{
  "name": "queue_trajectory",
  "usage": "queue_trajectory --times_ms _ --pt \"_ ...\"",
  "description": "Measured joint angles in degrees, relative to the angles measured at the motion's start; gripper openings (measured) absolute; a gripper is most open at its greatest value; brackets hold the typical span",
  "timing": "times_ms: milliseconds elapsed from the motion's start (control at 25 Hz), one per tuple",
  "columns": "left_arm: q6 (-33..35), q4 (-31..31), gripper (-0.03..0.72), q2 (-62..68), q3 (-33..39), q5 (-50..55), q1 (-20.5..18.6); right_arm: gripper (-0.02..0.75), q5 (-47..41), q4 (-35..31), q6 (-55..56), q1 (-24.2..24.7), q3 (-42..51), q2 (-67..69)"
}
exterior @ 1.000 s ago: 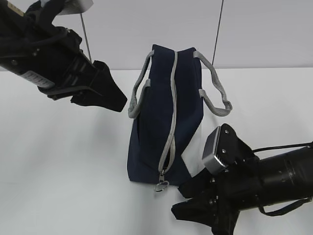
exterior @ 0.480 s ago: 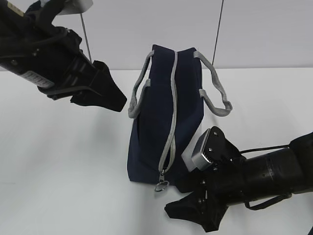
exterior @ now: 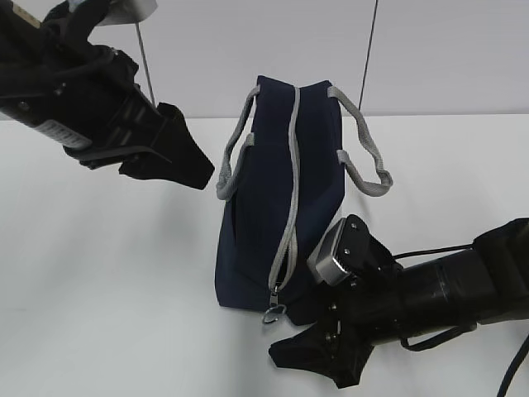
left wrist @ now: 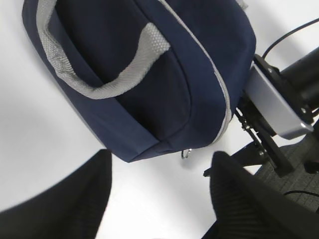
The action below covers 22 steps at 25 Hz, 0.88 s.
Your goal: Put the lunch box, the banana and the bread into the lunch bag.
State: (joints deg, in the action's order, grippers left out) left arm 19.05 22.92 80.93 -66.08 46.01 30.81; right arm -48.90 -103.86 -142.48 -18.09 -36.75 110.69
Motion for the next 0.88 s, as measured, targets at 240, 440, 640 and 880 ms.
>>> queue_trajectory --times_ms 240,440,640,880 --pt "0.00 -0.61 0.434 0.00 0.00 0.00 0.00 0.510 -1.02 0.00 -1.26 0.00 -0.17 0.00" --pt "0.00 -0.77 0.434 0.00 0.00 0.00 0.00 0.510 -1.64 0.00 -1.87 0.00 -0.99 0.56" --pt "0.00 -0.77 0.434 0.00 0.00 0.05 0.00 0.511 -2.66 0.00 -1.99 0.00 -1.21 0.69" --pt "0.01 -0.77 0.434 0.00 0.00 0.18 0.00 0.511 -4.26 0.00 -1.99 0.00 -1.21 0.69"
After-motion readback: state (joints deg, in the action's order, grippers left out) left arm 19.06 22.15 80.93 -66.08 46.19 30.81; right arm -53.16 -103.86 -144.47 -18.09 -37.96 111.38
